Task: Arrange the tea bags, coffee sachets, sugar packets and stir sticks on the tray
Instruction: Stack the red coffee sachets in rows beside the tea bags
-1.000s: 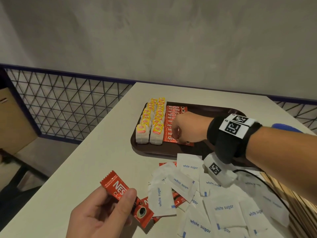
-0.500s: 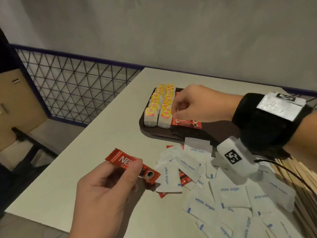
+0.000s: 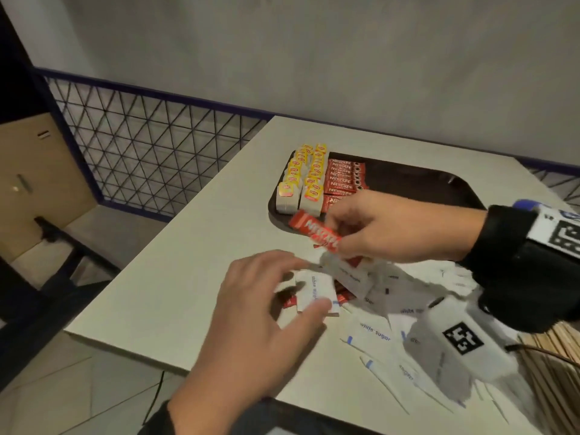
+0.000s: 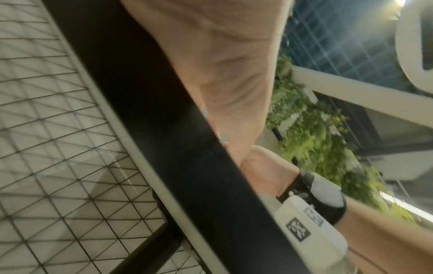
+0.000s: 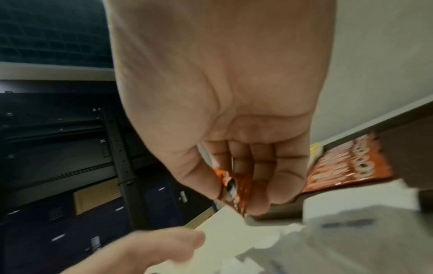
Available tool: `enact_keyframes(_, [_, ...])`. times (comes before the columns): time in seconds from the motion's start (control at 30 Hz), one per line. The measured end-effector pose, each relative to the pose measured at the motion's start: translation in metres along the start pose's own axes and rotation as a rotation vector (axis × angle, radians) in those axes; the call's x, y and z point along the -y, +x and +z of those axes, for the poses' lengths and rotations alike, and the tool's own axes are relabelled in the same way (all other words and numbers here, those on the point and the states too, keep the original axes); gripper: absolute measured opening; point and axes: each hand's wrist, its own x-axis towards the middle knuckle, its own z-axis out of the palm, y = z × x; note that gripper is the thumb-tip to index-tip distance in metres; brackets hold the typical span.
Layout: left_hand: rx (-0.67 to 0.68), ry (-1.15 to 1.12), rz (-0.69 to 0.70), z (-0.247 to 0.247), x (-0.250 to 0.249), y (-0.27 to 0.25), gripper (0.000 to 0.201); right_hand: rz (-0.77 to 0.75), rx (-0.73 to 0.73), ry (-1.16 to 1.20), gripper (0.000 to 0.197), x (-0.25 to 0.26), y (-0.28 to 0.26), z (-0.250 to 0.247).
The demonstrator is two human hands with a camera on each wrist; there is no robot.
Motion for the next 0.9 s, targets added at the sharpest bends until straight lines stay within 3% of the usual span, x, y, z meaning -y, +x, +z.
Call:
enact_keyframes(0.07, [0.156, 0.312, 0.106, 0.006, -0.001, -0.003, 0.05, 0.058, -0.105, 0.063, 0.012, -0.011, -0.009, -0.004])
enact_keyframes(0.17, [0.264, 0.522, 0.054, 0.011, -0.001, -0.002, 0.058, 0.001, -0.099, -0.003, 0.005, -0.014, -0.023, 0.005])
enact_keyframes(0.27, [0.224, 0.551, 0.001, 0.008, -0.002, 0.0, 0.057, -0.023, 0.079, -0.296, 0.01, -0.012, -0.036, 0.024])
enact_keyframes(0.33, [0.195, 0.593, -0.052, 0.007, -0.004, 0.0, 0.058, -0.015, 0.088, -0.382, 0.01, -0.014, -0.043, 0.03])
enact_keyframes(0.53, [0.18, 0.693, -0.179, 0.009, -0.012, 0.0, 0.079, 0.023, 0.078, -0.322, 0.012, -0.02, -0.065, 0.031])
enact_keyframes(0.6, [0.174, 0.663, -0.157, 0.008, -0.015, 0.0, 0.083, 0.033, 0.072, -0.253, 0.006, -0.019, -0.069, 0.025])
enact_keyframes(0.77, [0.215, 0.66, 0.066, 0.008, -0.016, -0.006, 0.049, 0.042, -0.112, 0.055, 0.002, -0.019, -0.063, -0.004])
enact_keyframes(0.9, [0.165, 0.659, 0.119, 0.011, -0.011, -0.012, 0.042, 0.134, -0.275, 0.137, 0.017, -0.037, -0.039, -0.024])
